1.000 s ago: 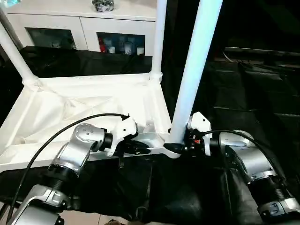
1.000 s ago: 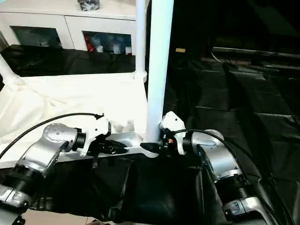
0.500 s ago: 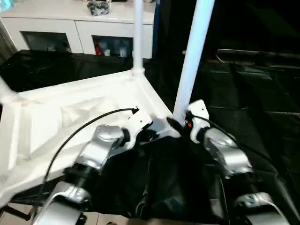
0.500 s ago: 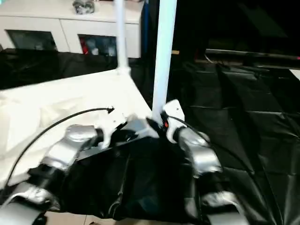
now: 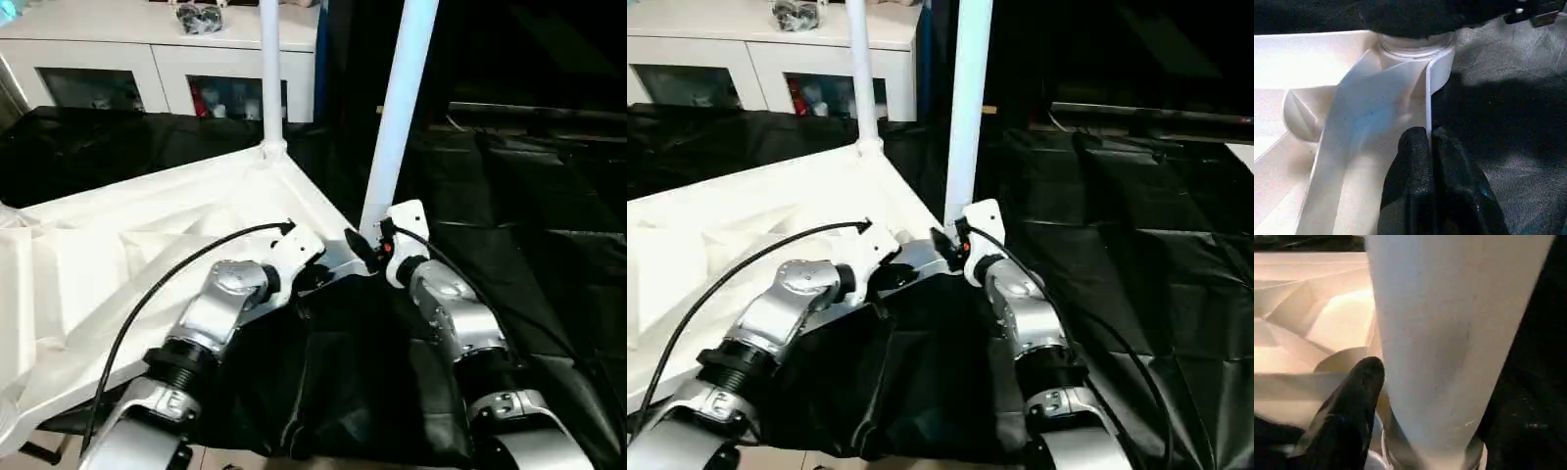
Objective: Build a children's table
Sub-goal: Rotate leg to tighten
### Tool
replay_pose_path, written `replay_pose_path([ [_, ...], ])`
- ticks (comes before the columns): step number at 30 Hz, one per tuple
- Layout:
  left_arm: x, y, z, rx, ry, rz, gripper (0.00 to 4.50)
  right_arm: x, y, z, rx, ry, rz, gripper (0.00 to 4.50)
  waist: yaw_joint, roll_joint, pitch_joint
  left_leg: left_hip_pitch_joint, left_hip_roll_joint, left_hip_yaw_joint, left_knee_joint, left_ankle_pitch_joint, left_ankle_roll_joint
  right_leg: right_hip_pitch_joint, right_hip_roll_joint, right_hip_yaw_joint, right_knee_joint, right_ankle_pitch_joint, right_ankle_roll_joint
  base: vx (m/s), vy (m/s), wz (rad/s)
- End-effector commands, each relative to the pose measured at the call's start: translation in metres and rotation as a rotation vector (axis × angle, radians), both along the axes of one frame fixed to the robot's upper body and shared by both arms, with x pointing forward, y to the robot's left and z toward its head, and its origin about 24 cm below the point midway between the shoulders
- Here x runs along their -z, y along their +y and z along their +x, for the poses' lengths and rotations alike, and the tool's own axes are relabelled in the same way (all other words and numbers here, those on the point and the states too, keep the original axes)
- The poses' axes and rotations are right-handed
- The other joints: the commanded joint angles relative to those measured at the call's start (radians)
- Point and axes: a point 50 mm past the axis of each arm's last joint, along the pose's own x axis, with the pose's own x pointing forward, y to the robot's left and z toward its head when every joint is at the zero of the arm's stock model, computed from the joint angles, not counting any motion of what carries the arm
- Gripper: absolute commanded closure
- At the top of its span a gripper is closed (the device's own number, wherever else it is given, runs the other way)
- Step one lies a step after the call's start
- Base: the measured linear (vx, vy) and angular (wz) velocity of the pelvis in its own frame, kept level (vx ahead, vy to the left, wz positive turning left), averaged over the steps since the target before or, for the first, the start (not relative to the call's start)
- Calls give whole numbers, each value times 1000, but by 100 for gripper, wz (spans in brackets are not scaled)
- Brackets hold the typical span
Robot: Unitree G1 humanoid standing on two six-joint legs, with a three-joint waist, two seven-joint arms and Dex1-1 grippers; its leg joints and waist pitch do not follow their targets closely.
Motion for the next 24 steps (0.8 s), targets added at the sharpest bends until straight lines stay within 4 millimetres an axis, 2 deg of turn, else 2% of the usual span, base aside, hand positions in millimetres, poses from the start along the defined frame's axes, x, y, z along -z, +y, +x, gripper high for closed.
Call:
replay_pose_path([
  [1, -14, -16, -3, 118, -58, -59, 450, 18, 23, -18, -216, 92, -9, 135, 5, 4, -57, 10, 39, -25, -78, -293, 9, 37, -52, 43, -89, -246, -191, 0, 0, 0],
  [3, -14, -8, -4, 152, -45, -57, 450, 16, 12, -24, -306, 87, -38, 135, 7, 8, -59, 9, 38, -23, -75, -258, 21, 41, -51, 43, -82, -186, -210, 0, 0, 0],
  [6, -15, 2, -7, 226, -31, -49, 450, 11, -5, -30, -401, 83, -68, 135, 12, 0, -66, 6, 38, -21, -68, -187, 57, 50, -50, 42, -67, -73, -242, 0, 0, 0],
  [8, -16, 7, -10, 287, -14, -62, 450, 9, -14, -34, -457, 81, -97, 135, 13, 0, -66, 6, 38, -18, -64, -162, 79, 48, -51, 41, -64, -42, -263, 0, 0, 0],
  [11, -18, 13, -12, 335, -2, -53, 450, 7, -23, -37, -513, 84, -131, 135, 16, 2, -61, 7, 42, -17, -67, -188, 75, 45, -51, 40, -68, -87, -270, 0, 0, 0],
  [14, -20, 19, -11, 356, 7, -42, 450, 4, -29, -40, -575, 91, -165, 135, 23, 5, -57, 15, 46, -18, -73, -248, 42, 39, -51, 41, -75, -171, -257, 0, 0, 0],
  [16, -20, 22, -11, 366, 7, -33, 450, 3, -30, -42, -605, 91, -183, 135, 25, 5, -57, 15, 46, -19, -74, -262, 30, 39, -52, 42, -75, -187, -248, 0, 0, 0],
  [19, -20, 24, -11, 375, 10, -32, 450, 3, -30, -43, -616, 93, -191, 135, 27, 5, -58, 15, 46, -18, -74, -255, 25, 39, -52, 43, -74, -171, -246, 0, 0, 0],
  [21, -19, 26, -11, 379, 13, -32, 450, 3, -28, -43, -621, 96, -187, 135, 26, 0, -60, 12, 45, -18, -71, -229, 30, 42, -52, 43, -70, -138, -250, 0, 0, 0],
  [23, -18, 27, -11, 379, 15, -30, 450, 4, -25, -44, -633, 99, -184, 135, 28, 2, -61, 11, 44, -18, -70, -215, 36, 43, -53, 42, -68, -127, -253, 0, 0, 0],
  [24, -18, 28, -11, 379, 16, -29, 450, 4, -24, -44, -636, 102, -179, 149, 28, 2, -61, 10, 44, -17, -69, -210, 38, 43, -52, 42, -68, -122, -255, 0, 0, 0],
])
